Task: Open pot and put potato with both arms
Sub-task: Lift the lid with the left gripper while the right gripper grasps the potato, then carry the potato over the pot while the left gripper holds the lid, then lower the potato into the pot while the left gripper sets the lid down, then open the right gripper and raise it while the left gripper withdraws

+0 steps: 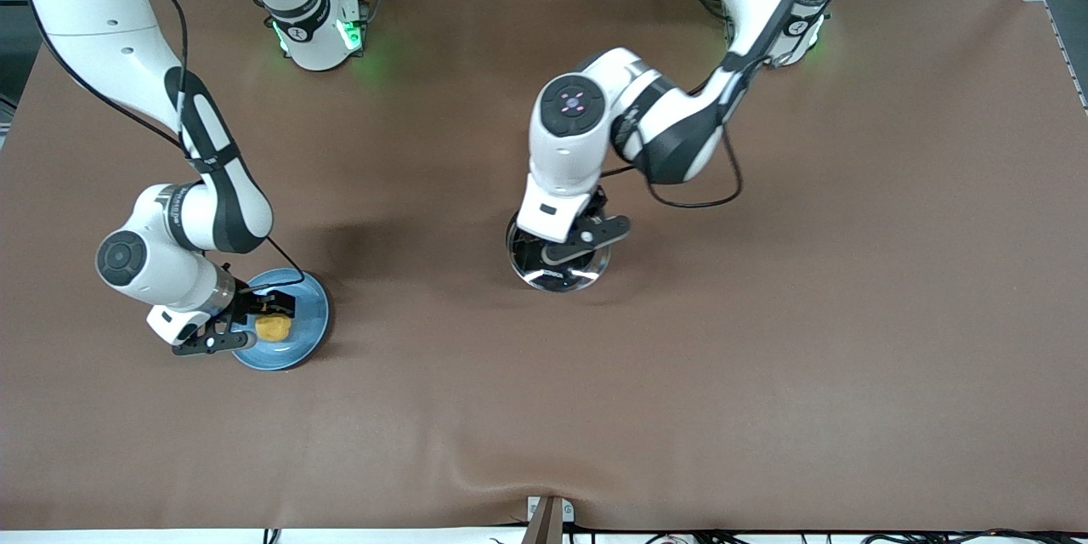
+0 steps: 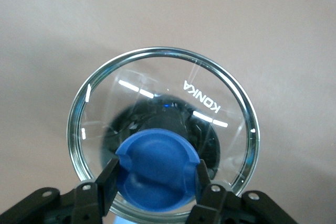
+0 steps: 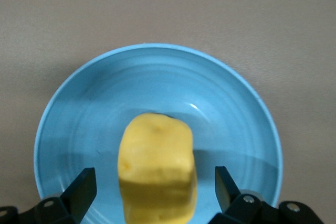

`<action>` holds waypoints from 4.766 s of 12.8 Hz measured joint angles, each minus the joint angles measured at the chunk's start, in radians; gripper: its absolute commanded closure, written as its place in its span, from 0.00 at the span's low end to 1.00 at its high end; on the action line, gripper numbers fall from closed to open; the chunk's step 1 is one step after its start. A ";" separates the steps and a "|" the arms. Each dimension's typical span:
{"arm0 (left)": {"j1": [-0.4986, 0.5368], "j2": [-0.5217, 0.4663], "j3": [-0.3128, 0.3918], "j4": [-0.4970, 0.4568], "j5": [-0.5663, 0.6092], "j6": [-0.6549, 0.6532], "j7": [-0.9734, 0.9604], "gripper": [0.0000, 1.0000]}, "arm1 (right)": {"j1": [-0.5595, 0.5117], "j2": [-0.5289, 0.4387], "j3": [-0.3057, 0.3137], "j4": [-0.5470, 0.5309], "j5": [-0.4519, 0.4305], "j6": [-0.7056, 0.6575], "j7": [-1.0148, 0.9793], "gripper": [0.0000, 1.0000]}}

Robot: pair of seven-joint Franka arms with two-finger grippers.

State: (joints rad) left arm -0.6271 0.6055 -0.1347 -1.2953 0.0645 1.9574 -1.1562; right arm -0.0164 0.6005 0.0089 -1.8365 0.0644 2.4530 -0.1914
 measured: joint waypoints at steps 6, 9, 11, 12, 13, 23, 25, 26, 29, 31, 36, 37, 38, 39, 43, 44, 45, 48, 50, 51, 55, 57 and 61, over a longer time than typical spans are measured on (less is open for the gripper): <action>0.246 -0.073 -0.015 -0.022 -0.002 -0.119 0.278 1.00 | 0.008 0.038 -0.001 -0.002 0.001 0.024 0.000 0.57; 0.385 -0.077 -0.054 -0.073 -0.005 -0.119 0.435 1.00 | 0.007 0.037 -0.003 0.000 0.003 0.027 0.001 0.80; 0.488 -0.079 -0.068 -0.124 -0.005 -0.112 0.566 1.00 | 0.007 0.034 -0.003 0.005 0.006 0.027 0.001 0.84; 0.534 -0.079 -0.071 -0.159 -0.005 -0.093 0.624 1.00 | 0.007 0.028 -0.003 0.011 0.007 0.025 0.001 0.84; 0.573 -0.080 -0.073 -0.201 -0.005 -0.058 0.678 1.00 | 0.008 0.015 -0.003 0.016 0.007 0.016 0.001 0.86; 0.733 -0.239 -0.080 -0.789 -0.005 0.489 0.973 1.00 | 0.357 -0.203 0.013 0.054 0.013 -0.132 0.545 0.95; 0.742 -0.234 -0.080 -0.837 -0.005 0.535 0.983 1.00 | 0.479 -0.200 0.013 0.070 0.012 -0.126 0.729 0.95; 0.741 -0.233 -0.080 -0.846 -0.005 0.537 0.987 1.00 | 0.531 -0.194 0.012 0.078 0.011 -0.121 0.811 0.94; 0.741 -0.231 -0.081 -0.854 -0.005 0.538 0.999 1.00 | 0.642 -0.147 0.008 0.128 -0.042 -0.112 0.984 0.95; 0.741 -0.226 -0.080 -0.854 -0.005 0.538 0.999 0.94 | 0.692 -0.108 0.007 0.154 -0.128 -0.112 1.051 0.95; 0.741 -0.214 -0.080 -0.853 0.013 0.547 0.999 0.00 | 0.818 -0.008 0.005 0.198 -0.273 -0.111 1.098 0.94; 0.741 -0.214 -0.080 -0.850 0.013 0.549 0.999 0.00 | 0.837 0.015 0.005 0.216 -0.280 -0.111 1.098 0.94; 0.742 -0.214 -0.080 -0.842 0.013 0.550 0.999 0.00 | 0.853 0.035 0.004 0.233 -0.285 -0.111 1.099 0.94; 0.743 -0.216 -0.079 -0.830 0.013 0.551 0.999 0.00 | 0.864 0.051 0.004 0.245 -0.291 -0.111 1.099 0.94; 0.754 -0.269 -0.079 -0.731 0.014 0.460 0.999 0.00 | 0.872 0.091 -0.002 0.258 -0.310 -0.090 1.099 0.94; 0.756 -0.293 -0.079 -0.693 0.014 0.401 0.999 0.00 | 0.872 0.105 -0.004 0.259 -0.311 -0.063 1.099 0.94; 0.759 -0.320 -0.079 -0.655 0.014 0.342 0.999 0.00 | 0.872 0.120 -0.006 0.261 -0.311 -0.040 1.099 0.94; 0.767 -0.385 -0.083 -0.515 0.009 0.141 0.999 0.00 | 0.872 0.158 -0.008 0.277 -0.312 -0.012 1.099 0.92; 0.766 -0.396 -0.105 -0.380 0.001 0.010 0.999 0.00 | 0.872 0.172 -0.011 0.286 -0.313 -0.011 1.099 0.77; 0.765 -0.397 -0.115 -0.314 0.000 -0.045 0.998 0.00 | 0.872 0.175 -0.012 0.287 -0.314 -0.008 1.099 0.54; 0.769 -0.414 -0.121 -0.170 -0.028 -0.243 0.998 0.00 | 0.871 0.188 -0.017 0.297 -0.314 -0.007 1.099 0.28; 0.771 -0.451 -0.120 -0.158 -0.052 -0.305 0.998 0.00 | 0.871 0.189 -0.017 0.299 -0.314 -0.005 1.099 0.28; 0.686 -0.543 -0.055 -0.158 -0.067 -0.406 1.003 0.00 | 0.870 0.189 -0.019 0.315 -0.314 -0.005 1.099 0.28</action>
State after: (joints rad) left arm 0.0588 0.0628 -0.1892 -1.4529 -0.0024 1.5512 -0.1534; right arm 0.8533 0.7896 -0.0099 -1.5213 -0.2495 2.4480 0.9073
